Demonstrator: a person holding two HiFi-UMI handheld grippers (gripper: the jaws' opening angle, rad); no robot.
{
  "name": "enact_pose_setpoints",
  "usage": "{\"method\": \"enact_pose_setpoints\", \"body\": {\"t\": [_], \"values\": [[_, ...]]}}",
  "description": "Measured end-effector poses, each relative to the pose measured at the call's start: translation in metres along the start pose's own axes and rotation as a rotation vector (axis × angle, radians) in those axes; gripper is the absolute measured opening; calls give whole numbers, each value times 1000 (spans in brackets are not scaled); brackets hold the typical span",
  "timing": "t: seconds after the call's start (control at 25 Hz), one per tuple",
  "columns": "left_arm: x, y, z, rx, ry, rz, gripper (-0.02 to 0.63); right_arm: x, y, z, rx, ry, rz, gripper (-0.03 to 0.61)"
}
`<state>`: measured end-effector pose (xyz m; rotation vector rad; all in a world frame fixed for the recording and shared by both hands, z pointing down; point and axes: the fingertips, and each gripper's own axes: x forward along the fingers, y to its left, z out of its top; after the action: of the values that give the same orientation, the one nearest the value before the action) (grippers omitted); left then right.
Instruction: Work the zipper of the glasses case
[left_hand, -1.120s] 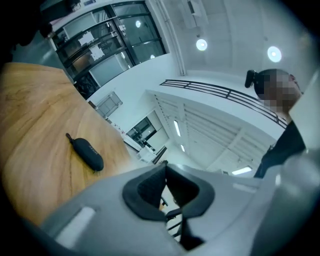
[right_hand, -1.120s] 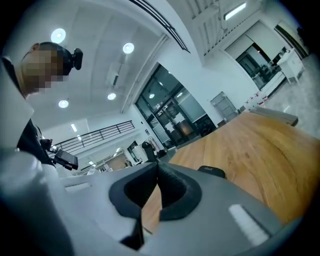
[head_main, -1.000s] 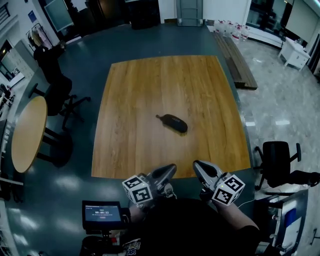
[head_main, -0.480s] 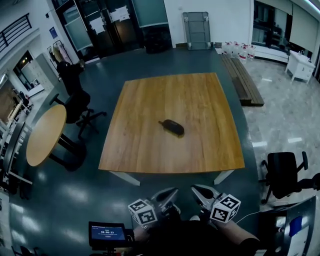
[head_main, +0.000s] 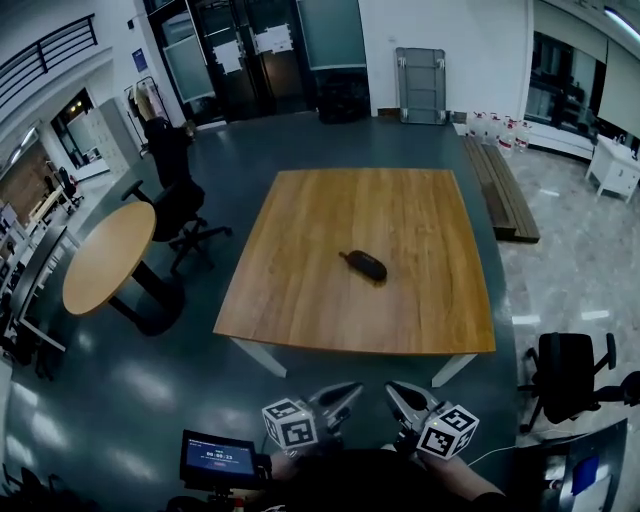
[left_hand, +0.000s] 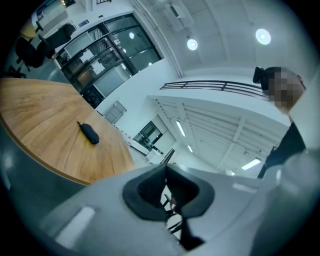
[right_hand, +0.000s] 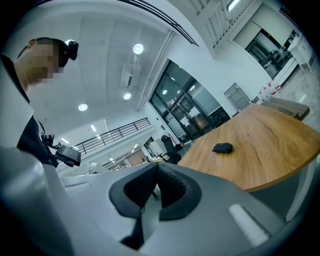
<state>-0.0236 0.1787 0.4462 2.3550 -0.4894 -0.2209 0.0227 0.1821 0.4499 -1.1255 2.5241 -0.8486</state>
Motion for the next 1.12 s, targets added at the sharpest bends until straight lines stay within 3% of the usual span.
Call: {"method": "enact_pose_setpoints", "body": {"t": [0.28, 1.12], "values": [[-21, 17, 19, 10, 1, -9, 2, 21, 10, 1, -24, -33, -34, 5], [-31, 25, 14, 7, 31, -44, 2, 31, 15, -17, -59, -8, -91, 5]]}}
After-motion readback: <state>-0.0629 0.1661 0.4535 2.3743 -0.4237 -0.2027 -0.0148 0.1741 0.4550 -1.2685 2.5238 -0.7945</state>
